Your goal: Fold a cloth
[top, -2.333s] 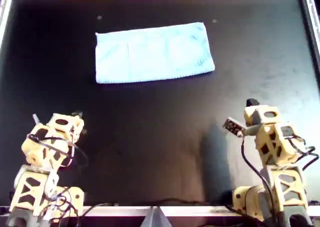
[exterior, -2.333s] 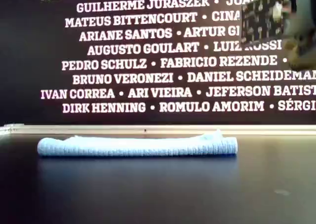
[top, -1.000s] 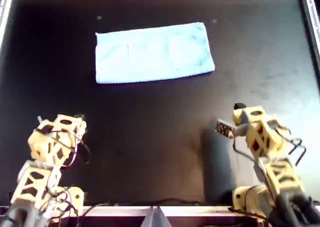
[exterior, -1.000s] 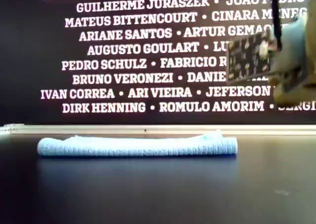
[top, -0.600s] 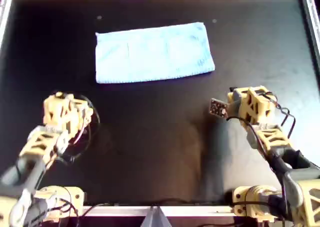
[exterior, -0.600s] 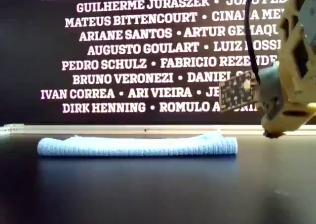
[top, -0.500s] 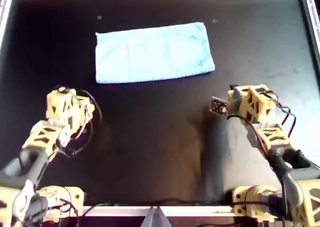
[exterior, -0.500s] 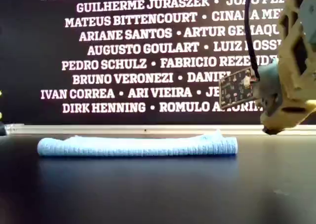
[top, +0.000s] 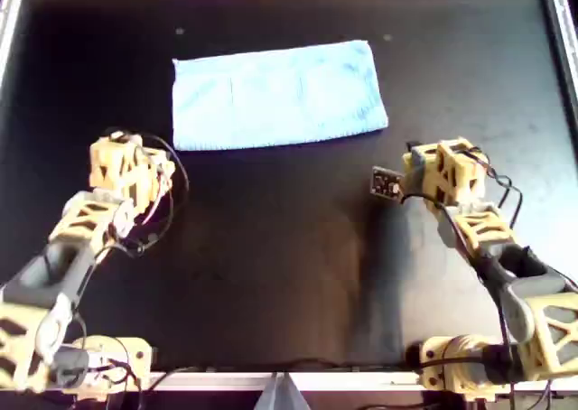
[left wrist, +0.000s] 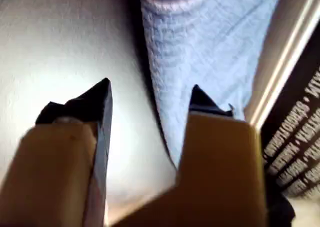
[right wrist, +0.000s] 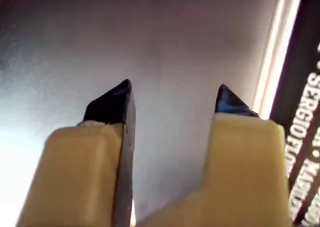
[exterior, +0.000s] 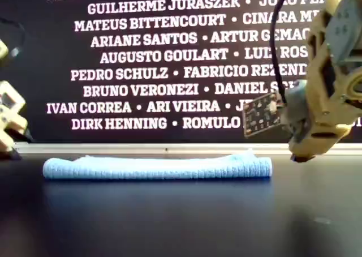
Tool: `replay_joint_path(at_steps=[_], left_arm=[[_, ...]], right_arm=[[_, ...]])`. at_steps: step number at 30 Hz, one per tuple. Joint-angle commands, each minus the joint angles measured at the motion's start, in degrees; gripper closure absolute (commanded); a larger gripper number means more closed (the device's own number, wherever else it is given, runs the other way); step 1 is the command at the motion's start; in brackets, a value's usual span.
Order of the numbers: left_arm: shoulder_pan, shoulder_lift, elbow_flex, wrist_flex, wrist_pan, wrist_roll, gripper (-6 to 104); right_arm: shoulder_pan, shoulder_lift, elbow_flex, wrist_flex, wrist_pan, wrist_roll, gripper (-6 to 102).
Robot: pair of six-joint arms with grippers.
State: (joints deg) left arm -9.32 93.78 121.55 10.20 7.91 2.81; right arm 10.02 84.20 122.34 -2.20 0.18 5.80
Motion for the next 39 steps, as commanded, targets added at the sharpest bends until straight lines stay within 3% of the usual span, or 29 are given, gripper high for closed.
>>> replay_joint_path(at_steps=[1,4,8,17,26,39], left_arm=[[-1.14,-5.98,-7.56,-1.14,-0.18,-0.7,37],[-1.14,-10.99,-10.9,-1.14,-0.18,-0.79,35],[-1.41,-12.83,-12.3,-1.14,-0.09,-0.79,35],[-7.29,-13.8,-14.5,-1.23,-0.26,-0.26,35],[-6.59,-27.86,-27.51,-1.23,-0.26,-0.7,35],[-6.5,-29.97,-30.41,-1.23,-0.35,-0.79,35]], right_arm=[[-0.26,-0.79,-7.91,5.71,-0.26,-1.41,29],[-0.26,-5.54,-14.59,13.54,-0.26,-2.72,29],[-0.26,-11.25,-24.26,21.36,-0.26,-2.81,29],[4.22,-19.95,-37.44,25.31,-0.26,-2.9,29],[5.01,-26.54,-46.85,25.84,-0.09,-2.81,29],[5.1,-38.32,-67.68,40.52,-0.18,-2.81,29]])
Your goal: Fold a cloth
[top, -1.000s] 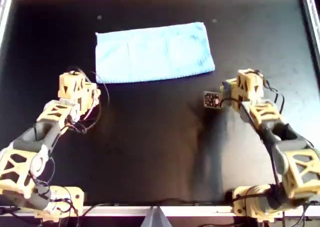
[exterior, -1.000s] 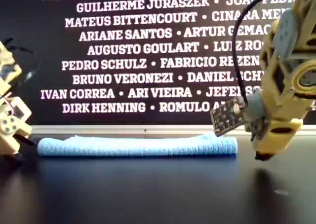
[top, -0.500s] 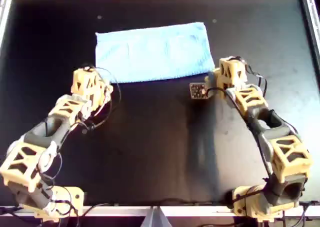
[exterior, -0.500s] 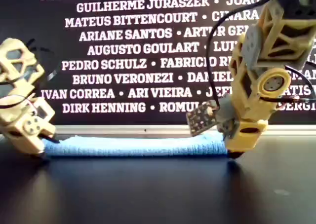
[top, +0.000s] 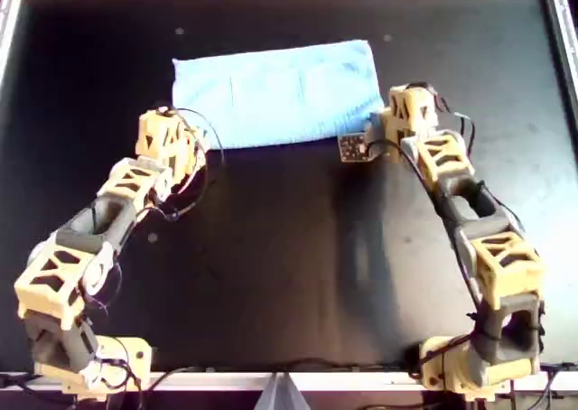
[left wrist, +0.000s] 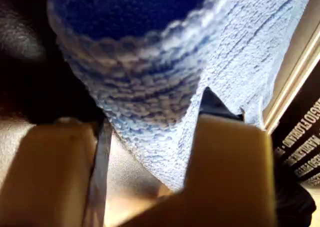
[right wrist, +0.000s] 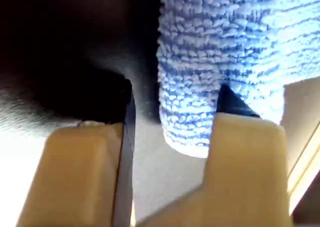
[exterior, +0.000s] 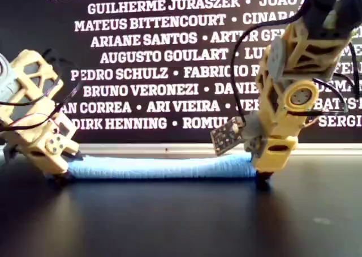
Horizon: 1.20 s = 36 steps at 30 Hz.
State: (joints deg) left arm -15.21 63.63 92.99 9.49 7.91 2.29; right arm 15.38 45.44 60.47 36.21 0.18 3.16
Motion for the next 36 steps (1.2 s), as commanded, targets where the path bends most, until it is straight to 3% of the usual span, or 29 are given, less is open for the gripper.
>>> replay_joint_path(at_steps=[1,13,23,36], left_arm=[[-0.62,-0.26,-1.93,-0.53,-0.35,-0.26,35],[1.23,-4.39,-6.86,-0.53,-0.35,-0.26,37],[1.23,-4.48,-6.86,-0.44,-0.35,-0.26,37],[1.14,-4.48,-6.77,-0.44,-0.35,-0.18,37]], right_arm=[[-0.09,-0.09,-6.68,2.11,-0.18,-0.18,29],[-0.26,2.11,-1.76,2.2,-0.18,0.88,27],[0.53,14.24,11.69,2.2,-0.18,-0.09,5],[0.53,11.51,2.9,1.32,-0.18,-0.09,4]])
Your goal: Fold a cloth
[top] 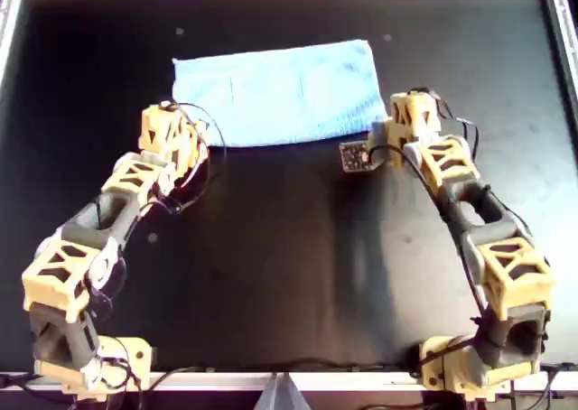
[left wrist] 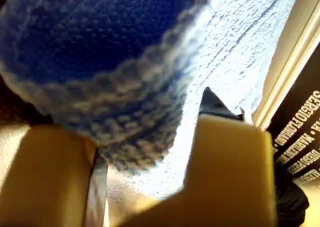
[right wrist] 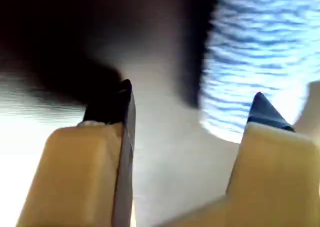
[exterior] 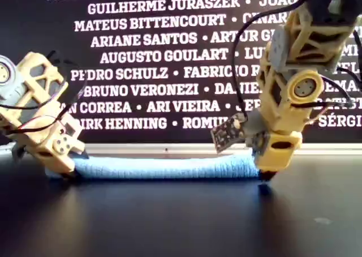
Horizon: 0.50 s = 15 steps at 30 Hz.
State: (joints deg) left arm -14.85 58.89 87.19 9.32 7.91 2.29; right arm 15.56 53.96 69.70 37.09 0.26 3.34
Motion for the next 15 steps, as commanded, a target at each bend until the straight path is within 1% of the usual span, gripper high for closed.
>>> replay_joint_path(at_steps=[1,7,15], left_arm=[[0.79,0.26,-0.97,-0.26,-0.35,-0.18,37],[0.79,0.26,-0.97,-0.26,-0.35,-0.18,37],[0.79,0.26,-0.97,-0.26,-0.35,-0.18,37]], right_arm=[[0.35,2.29,-7.38,0.44,-0.26,-0.26,4],[0.35,-3.34,-12.3,0.53,-0.26,-0.26,4],[1.23,-7.21,-12.83,0.53,-0.26,-0.26,4]])
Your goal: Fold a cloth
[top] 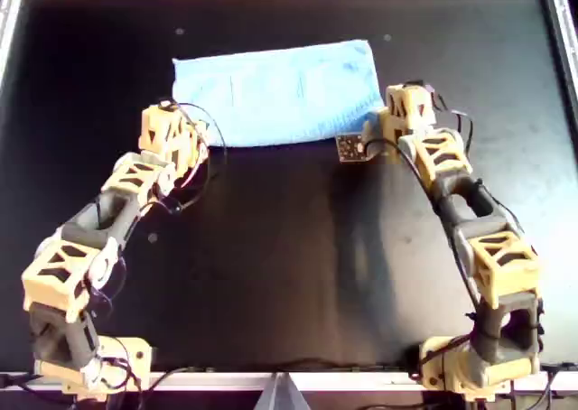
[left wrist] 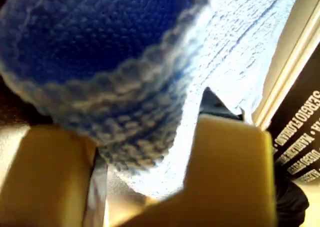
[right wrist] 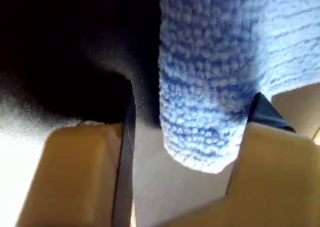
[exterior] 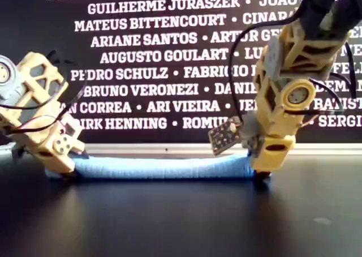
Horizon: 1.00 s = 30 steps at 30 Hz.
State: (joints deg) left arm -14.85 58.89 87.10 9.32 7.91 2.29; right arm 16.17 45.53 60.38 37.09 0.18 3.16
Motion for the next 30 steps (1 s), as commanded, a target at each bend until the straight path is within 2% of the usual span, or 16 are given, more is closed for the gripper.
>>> replay_joint_path(at_steps=[1,11,14,20,23,26,30], left_arm=[[0.79,0.26,-0.88,-0.26,-0.35,-0.18,37],[0.79,0.26,-0.88,-0.26,-0.35,-0.18,37],[0.79,0.26,-0.79,-0.26,-0.35,-0.18,37],[0.79,0.26,-0.79,-0.18,-0.35,-0.18,37],[0.79,0.35,-0.53,-0.18,-0.35,-0.18,38],[0.79,1.05,0.0,-0.18,-0.35,-0.18,49],[0.79,1.23,-0.44,-0.18,0.26,-0.26,78]], right_arm=[[0.62,1.14,-4.13,0.53,-0.18,-0.09,4],[0.62,-3.96,-12.13,1.14,-0.18,-0.09,7],[0.62,-3.96,-12.13,1.14,-0.18,-0.09,17],[0.62,-4.04,-12.3,0.88,-0.18,0.0,47],[0.53,-4.13,-12.3,0.44,-0.18,0.0,58],[0.53,-4.13,-12.3,0.26,-0.18,0.26,66],[0.53,-4.04,-12.22,0.26,-0.18,0.79,77]])
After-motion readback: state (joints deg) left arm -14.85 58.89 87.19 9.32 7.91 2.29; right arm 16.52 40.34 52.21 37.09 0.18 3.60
